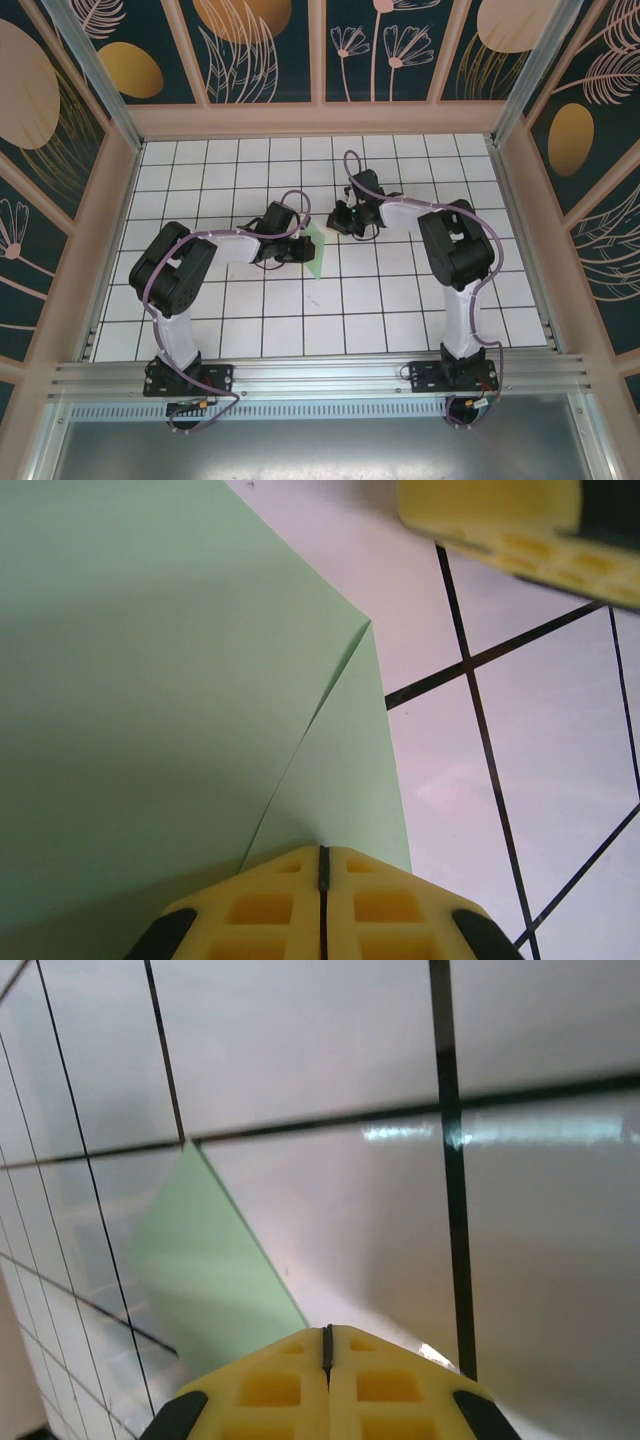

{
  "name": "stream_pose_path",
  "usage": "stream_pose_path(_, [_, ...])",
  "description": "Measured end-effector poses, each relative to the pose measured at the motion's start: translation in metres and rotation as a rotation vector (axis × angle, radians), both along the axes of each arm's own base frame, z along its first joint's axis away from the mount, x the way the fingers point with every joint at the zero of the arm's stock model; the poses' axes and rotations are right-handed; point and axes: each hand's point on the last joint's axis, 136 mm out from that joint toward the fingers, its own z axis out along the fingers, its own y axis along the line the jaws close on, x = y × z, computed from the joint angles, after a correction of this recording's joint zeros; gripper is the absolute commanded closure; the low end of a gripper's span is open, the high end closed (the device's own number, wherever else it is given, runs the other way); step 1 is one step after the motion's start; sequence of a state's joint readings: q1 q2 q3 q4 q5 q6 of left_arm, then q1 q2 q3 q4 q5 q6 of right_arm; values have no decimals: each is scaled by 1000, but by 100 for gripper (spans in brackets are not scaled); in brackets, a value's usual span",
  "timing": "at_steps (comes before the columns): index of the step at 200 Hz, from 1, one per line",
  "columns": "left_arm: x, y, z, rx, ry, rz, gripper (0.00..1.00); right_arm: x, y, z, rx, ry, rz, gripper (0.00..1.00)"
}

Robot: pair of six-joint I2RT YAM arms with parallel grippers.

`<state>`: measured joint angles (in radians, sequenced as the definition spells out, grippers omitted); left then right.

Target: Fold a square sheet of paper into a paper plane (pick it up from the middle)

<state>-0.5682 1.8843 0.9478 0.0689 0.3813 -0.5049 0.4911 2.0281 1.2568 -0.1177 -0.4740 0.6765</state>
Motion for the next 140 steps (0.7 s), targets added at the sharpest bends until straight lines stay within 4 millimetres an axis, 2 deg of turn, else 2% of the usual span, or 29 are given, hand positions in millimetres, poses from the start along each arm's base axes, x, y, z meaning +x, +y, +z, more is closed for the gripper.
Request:
stream_pose_path(25, [0, 0, 0, -4, 5, 8, 90, -27, 1, 0, 5, 24, 20, 96])
stream_pose_path(50, [0, 0, 0, -6, 10, 15, 90, -43, 7, 1, 21, 39, 36, 96])
stream_pose_path(99, [0, 0, 0, -6, 11, 16, 90, -57, 24, 0, 42, 38, 62, 96])
stream_pose_path(140, [1, 0, 0, -4, 11, 19, 86, -64, 21, -14, 29, 72, 53, 97])
